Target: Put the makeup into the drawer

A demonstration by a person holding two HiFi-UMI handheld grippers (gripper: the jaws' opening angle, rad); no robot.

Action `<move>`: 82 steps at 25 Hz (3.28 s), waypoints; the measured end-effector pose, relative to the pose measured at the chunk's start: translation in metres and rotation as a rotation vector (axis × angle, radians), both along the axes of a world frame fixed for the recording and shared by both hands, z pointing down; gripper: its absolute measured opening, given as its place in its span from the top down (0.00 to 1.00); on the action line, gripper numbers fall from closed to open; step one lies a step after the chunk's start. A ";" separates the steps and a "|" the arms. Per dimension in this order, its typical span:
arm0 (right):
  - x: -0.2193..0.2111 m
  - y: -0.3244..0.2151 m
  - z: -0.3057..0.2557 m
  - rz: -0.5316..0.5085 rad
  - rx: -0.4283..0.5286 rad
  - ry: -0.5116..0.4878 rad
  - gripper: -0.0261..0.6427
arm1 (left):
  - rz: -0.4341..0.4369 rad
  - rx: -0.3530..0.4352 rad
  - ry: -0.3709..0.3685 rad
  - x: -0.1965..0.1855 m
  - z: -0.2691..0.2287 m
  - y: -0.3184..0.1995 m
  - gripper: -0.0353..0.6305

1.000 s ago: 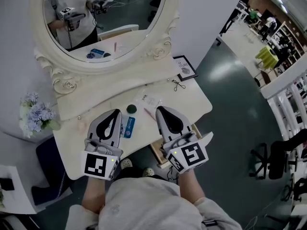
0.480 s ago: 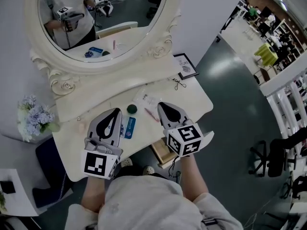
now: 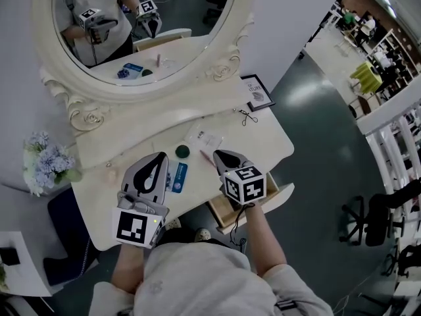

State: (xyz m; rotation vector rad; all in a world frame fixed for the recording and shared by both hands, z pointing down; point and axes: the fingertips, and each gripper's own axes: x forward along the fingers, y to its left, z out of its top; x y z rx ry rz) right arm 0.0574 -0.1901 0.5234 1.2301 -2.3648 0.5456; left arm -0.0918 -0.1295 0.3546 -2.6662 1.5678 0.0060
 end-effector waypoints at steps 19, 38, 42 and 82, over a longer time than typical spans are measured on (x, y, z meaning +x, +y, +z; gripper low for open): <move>0.017 -0.011 0.121 -0.003 -0.276 0.167 0.78 | -0.020 -0.065 -0.025 -0.009 0.012 -0.006 0.92; 0.022 -0.003 0.152 -0.045 -0.312 0.331 0.85 | -0.046 0.002 0.016 -0.014 -0.002 -0.007 0.92; 0.021 -0.003 0.151 -0.046 -0.305 0.352 0.86 | -0.052 0.004 0.017 -0.015 -0.003 -0.005 0.92; 0.096 0.093 0.078 0.028 -0.108 -0.048 0.86 | -0.012 0.017 0.023 0.017 -0.008 0.012 0.92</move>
